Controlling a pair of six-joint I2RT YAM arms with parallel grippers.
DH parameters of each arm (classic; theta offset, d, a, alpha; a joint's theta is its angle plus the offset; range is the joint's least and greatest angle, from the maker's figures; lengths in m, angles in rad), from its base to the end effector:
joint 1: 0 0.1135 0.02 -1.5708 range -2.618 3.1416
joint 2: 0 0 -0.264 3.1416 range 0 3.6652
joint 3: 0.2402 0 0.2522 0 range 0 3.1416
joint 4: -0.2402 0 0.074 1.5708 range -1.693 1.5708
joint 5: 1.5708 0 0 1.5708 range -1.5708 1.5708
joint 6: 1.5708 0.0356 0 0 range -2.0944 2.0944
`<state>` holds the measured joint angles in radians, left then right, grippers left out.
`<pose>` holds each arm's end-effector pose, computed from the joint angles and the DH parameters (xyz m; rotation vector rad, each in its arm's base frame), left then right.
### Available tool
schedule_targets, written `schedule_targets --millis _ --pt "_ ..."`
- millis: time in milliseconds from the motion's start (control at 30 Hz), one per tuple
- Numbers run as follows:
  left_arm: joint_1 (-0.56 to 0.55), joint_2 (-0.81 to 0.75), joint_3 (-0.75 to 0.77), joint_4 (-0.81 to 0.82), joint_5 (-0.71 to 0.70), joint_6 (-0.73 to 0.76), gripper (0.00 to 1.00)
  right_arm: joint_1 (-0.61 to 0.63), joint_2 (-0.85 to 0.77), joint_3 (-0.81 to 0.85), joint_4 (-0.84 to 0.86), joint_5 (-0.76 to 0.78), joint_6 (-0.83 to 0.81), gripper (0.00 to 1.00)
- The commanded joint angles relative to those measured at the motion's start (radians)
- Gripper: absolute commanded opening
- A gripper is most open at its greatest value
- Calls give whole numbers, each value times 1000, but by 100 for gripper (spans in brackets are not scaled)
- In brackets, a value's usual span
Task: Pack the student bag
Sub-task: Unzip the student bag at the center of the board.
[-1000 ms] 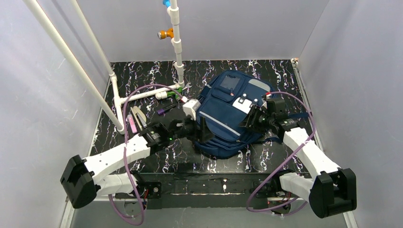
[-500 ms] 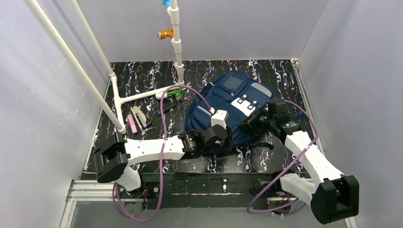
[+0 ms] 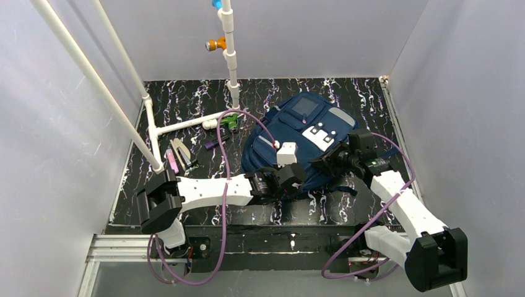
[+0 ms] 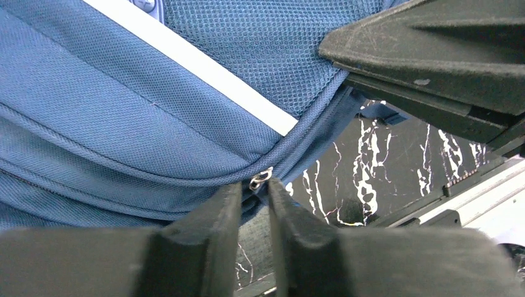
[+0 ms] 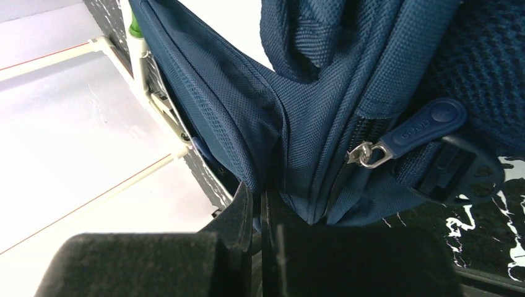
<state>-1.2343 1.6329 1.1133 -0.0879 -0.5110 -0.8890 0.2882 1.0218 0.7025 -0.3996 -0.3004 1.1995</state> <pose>0.1370 -0.3388 0.2475 0.0804 2.1736 -0.7092 0.2031 0.0712 0.2476 0.9481 2.3257 1.0489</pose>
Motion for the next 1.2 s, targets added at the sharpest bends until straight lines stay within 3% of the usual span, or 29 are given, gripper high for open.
schedule_targets --millis 0,67,233,367,500,600,667,767,833,967,1133,1167 --pt "14 8 16 -41 -146 -23 15 4 -61 27 5 9 0 1" --pt "19 -12 -7 -29 -157 46 1 3 -86 24 -16 63 -27 1" --pt "69 -70 -47 -211 -239 177 0 -6 -132 47 -121 262 -251 1" --pt "142 -198 -234 -232 -226 283 0 -51 -154 34 -170 353 -430 1" --pt "274 -313 -340 -185 -21 439 0 -90 -150 51 -140 335 -642 1" --pt "280 -383 -364 -41 243 568 0 -89 -46 158 -203 346 -822 1" --pt "280 -377 -331 16 408 549 0 -89 44 278 -328 398 -896 1" --pt "277 -307 -229 34 583 459 0 -82 50 407 -422 424 -943 55" --pt "275 -270 -179 36 597 375 0 -60 45 477 -477 409 -952 74" --pt "276 -224 -137 79 595 287 0 25 33 474 -538 212 -902 81" --pt "270 -207 -173 128 649 328 1 344 -29 373 -453 377 -811 85" --pt "265 -209 -195 135 640 341 7 391 -33 350 -414 410 -792 85"
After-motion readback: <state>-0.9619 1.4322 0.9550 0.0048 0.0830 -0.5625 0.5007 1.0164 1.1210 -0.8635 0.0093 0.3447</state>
